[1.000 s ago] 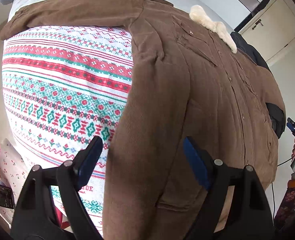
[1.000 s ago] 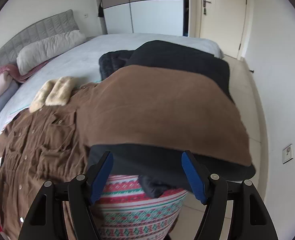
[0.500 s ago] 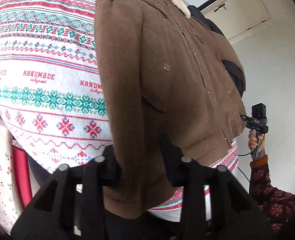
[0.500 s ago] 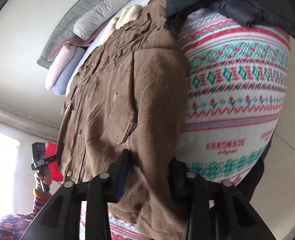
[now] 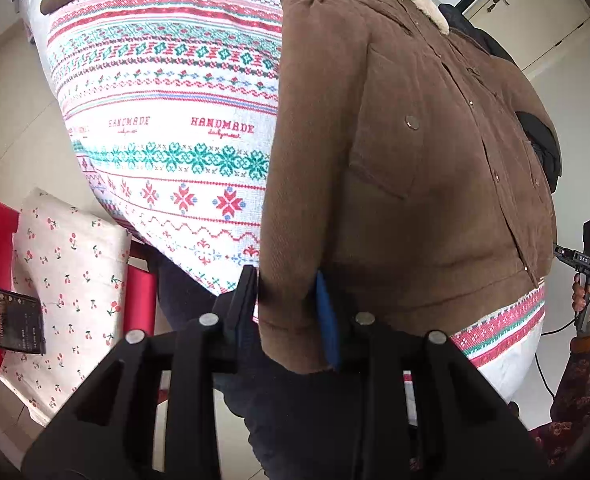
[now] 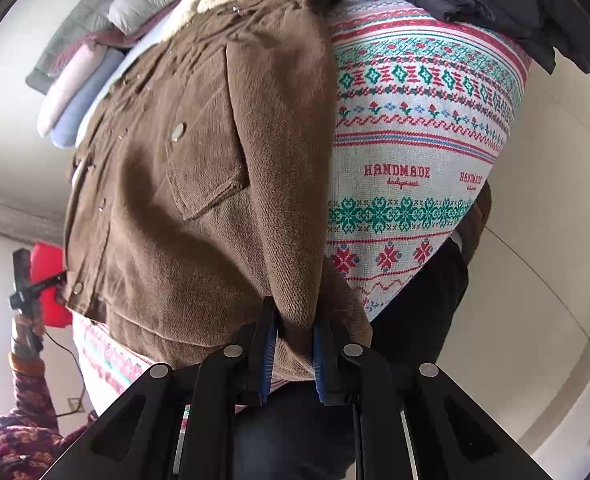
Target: Fold large clothes
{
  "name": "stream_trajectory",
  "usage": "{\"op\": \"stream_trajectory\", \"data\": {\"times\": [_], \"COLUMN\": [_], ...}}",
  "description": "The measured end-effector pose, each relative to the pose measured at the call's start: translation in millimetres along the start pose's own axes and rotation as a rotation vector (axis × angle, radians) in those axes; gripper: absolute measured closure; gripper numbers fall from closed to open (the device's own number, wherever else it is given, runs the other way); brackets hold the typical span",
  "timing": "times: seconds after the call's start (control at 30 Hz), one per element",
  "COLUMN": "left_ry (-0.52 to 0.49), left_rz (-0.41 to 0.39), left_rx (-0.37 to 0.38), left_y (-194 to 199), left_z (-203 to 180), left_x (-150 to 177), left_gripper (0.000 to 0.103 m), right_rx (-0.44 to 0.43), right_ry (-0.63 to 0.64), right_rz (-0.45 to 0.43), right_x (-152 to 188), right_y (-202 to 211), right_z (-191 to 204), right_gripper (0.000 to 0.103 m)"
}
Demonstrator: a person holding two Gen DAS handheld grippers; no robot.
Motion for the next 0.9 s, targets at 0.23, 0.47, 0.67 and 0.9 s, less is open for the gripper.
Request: {"op": "stream_trajectory", "data": {"times": [0.23, 0.47, 0.67, 0.9], "left_ry": [-0.070, -0.134, -0.233, -0.263], "left_rz": [-0.311, -0.367, -0.293, -0.213], "left_rx": [-0.106, -0.027, -0.092, -0.067], "left_y": [64.0, 9.5, -58.8, -18.5], "left_z": [-27.7, -74.2, -67.0, -54.8], "left_x": [-46.9, -88.8, -56.0, -31.9], "left_gripper": [0.022, 0.017, 0.017, 0.017], "right_rx": [0.110, 0.165, 0.142, 0.197], "right_ry": [0.075, 0.141, 0.120, 0.087], "right_rz": [-0.265, -0.317, -0.325, -0.260], "right_x": [-52.2, -114.8, -92.1, -65.9], "right_y": [63.1, 5.7, -43.4, -2.2], "right_z": [29.5, 72.4, 35.4, 33.3], "right_gripper": [0.061, 0.052, 0.046, 0.039]}}
Point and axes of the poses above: each gripper's, at about its wrist camera, not at the fingertips, and y roughly against the way its jaws point, z to its left, x to its underside, the point moved 3 cm from there along -y, roughly the way its jaws point, and after that the axes turned 1 degree about z, right-handed, at the moved point
